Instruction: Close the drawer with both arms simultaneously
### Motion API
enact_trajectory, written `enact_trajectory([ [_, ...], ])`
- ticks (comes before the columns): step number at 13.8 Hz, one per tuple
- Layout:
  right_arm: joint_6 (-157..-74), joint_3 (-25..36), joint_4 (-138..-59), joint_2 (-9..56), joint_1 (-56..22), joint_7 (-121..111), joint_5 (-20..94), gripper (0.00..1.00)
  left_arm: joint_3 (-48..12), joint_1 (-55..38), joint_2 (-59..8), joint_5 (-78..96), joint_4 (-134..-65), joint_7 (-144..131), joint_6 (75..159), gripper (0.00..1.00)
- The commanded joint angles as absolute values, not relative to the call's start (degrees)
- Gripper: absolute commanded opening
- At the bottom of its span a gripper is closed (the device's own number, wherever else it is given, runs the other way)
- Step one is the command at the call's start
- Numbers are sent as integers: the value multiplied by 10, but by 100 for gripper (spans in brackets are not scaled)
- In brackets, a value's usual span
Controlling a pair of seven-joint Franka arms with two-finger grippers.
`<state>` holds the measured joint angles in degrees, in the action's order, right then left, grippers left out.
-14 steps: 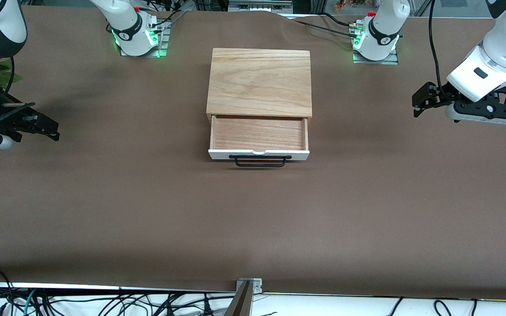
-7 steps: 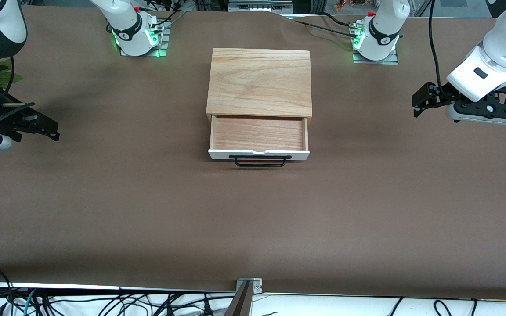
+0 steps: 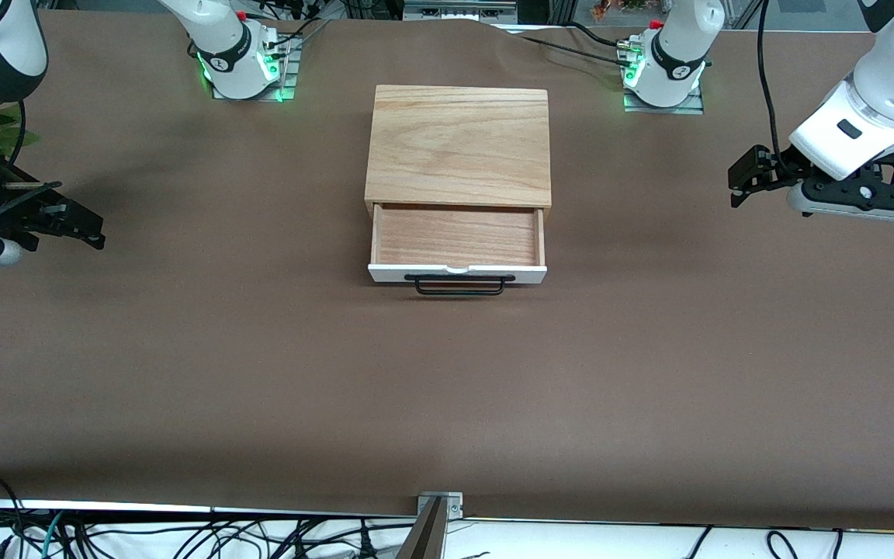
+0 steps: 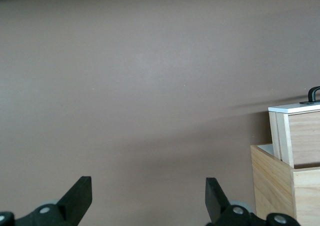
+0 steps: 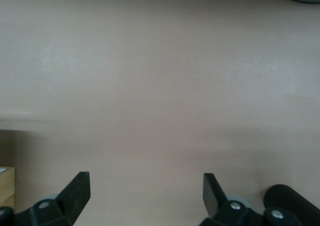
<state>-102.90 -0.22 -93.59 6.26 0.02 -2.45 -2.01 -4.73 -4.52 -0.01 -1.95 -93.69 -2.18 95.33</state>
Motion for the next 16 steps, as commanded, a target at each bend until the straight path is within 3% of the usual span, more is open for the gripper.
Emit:
enact_trajectory([
  [1,-1026,-4,-923,68,3,-18,-20,100,-51,-44,-9,-30,-918,-29,945,100],
  [12,-1049,-6,-923,90,-11,-16,39,100,-51,-45,-18,-25,-918,-24,945,100],
  [16,-1106,-6,-923,134,-75,-16,57,100,-53,-48,-47,17,-918,-25,950,100],
])
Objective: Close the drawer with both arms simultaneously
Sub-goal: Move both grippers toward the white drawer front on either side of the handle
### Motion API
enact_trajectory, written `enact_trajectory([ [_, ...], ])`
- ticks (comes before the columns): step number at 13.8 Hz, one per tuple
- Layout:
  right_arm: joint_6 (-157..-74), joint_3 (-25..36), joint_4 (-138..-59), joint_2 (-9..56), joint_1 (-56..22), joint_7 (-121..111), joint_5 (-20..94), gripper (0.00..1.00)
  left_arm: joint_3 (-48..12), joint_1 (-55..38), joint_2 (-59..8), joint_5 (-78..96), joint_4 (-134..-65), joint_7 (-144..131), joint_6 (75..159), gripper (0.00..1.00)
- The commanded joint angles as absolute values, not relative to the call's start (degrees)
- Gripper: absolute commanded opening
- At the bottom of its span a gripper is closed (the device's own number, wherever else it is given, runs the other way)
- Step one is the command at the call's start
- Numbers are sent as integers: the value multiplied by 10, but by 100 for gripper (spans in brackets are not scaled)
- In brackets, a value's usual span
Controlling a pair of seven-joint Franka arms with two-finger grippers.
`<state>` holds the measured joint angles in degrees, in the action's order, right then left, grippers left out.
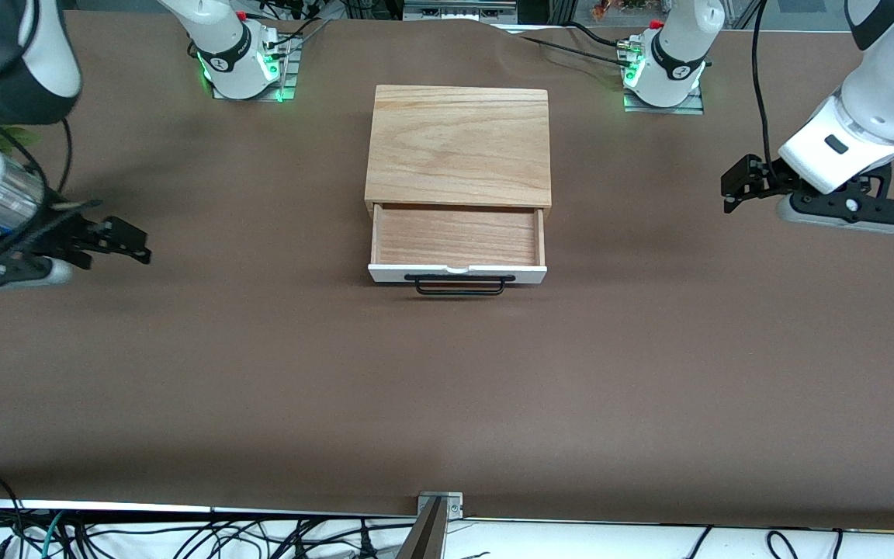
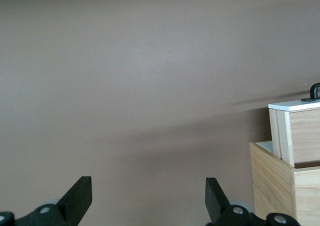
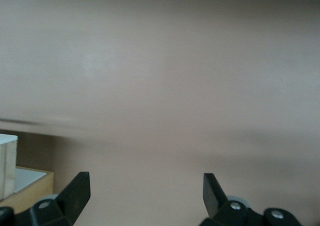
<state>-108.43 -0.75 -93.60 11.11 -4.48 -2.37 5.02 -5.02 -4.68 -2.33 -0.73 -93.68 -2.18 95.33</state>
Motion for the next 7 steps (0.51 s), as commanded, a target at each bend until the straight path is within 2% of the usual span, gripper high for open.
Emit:
enact_trajectory([
  [1,-1120,-6,-923,144,-88,-16,57,100,-54,-53,-59,27,-916,-27,952,100],
  [4,-1136,-7,-923,171,-122,-16,74,100,-55,-59,-121,53,-855,-28,966,100],
  [7,-1168,-7,-904,210,-141,-17,130,100,-56,-87,-174,76,-841,-28,1022,100],
])
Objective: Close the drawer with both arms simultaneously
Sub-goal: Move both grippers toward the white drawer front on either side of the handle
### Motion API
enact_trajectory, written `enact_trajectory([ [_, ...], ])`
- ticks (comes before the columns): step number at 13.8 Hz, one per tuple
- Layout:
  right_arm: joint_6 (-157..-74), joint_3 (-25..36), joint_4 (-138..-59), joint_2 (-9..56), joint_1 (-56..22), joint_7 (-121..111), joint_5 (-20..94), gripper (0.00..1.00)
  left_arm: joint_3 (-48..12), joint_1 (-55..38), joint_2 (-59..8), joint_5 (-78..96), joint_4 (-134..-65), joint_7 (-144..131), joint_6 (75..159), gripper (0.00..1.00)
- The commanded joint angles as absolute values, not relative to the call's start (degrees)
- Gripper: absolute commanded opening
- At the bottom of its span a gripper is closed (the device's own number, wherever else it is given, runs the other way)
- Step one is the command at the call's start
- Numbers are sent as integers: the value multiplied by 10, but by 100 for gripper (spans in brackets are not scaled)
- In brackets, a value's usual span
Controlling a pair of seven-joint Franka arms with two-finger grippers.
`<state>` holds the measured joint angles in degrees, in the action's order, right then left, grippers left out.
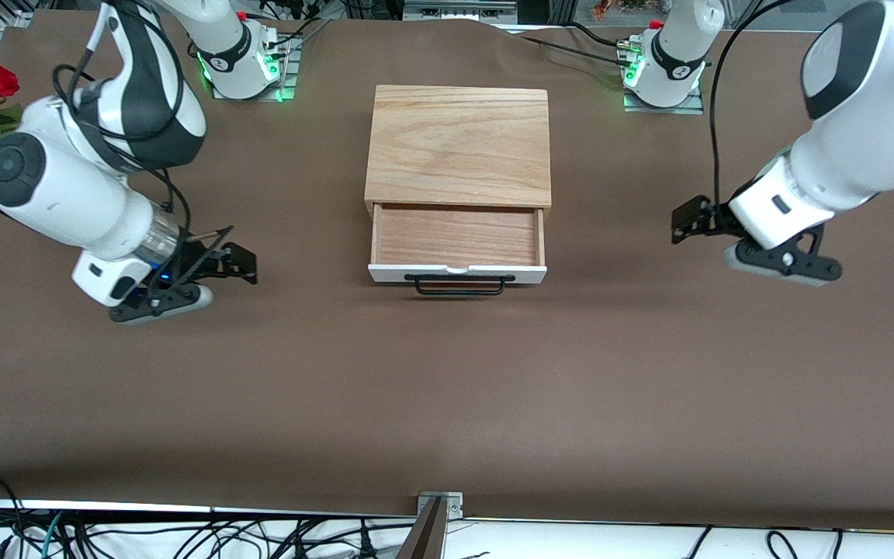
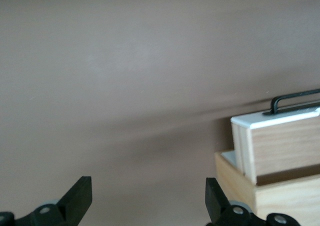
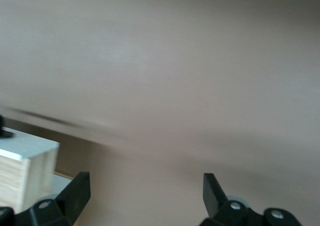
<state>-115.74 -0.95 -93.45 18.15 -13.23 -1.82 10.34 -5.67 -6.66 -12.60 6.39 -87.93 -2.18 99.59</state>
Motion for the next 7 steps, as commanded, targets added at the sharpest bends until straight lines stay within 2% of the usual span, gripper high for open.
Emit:
enact_trajectory([
  [1,-1170,-7,-893,226,-152,-16,131,100,-56,-110,-195,86,-842,-28,1054,100],
  [4,-1184,-7,-835,279,-179,-15,132,100,-58,-148,-260,121,-840,-30,1150,100],
  [7,-1218,-8,-814,313,-204,-15,144,100,-59,-158,-302,205,-841,-29,1255,100],
])
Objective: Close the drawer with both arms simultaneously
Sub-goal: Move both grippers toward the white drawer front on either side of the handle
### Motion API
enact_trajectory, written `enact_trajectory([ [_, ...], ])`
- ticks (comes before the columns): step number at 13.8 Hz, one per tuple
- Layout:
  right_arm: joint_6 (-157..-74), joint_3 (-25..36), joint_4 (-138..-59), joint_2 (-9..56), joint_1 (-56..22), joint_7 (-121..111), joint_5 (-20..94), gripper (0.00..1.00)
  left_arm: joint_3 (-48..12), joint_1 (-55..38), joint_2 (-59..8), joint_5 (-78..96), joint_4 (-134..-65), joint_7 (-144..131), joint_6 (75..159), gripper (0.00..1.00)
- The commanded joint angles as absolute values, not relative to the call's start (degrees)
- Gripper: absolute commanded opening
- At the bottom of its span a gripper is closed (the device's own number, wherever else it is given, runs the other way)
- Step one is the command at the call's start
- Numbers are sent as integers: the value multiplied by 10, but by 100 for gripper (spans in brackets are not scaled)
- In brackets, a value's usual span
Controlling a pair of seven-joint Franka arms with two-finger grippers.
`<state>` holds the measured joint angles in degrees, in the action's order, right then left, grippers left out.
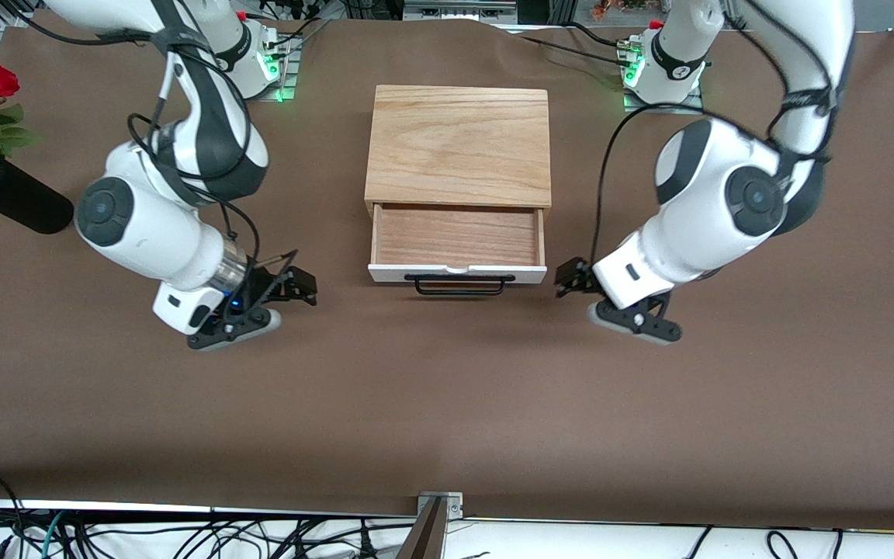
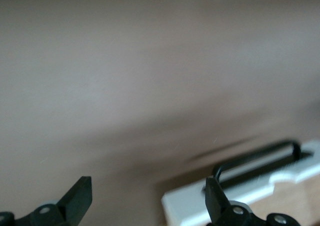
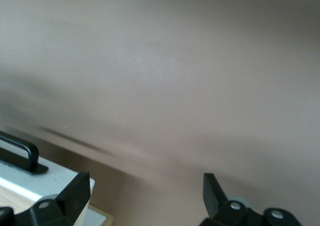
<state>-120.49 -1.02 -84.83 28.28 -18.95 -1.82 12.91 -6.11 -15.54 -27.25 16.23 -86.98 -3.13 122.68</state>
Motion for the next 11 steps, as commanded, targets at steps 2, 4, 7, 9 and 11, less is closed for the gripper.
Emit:
enact_trajectory([
  [2,-1254,-8,-814,330,-216,-16,158,100,-60,-168,-322,224,-846,-25,1259,100],
  [4,-1286,-8,-813,344,-227,-17,171,100,-76,-180,-344,238,-850,-27,1257,100],
  [7,-1329,-9,-812,364,-248,-18,194,100,-88,-182,-355,239,-856,-25,1252,100],
  [9,-1332,-9,-812,367,-259,-19,208,100,-91,-183,-357,239,-867,-23,1245,100],
  [11,-1325,-10,-813,367,-260,-21,218,100,-102,-179,-357,239,-874,-23,1233,100],
])
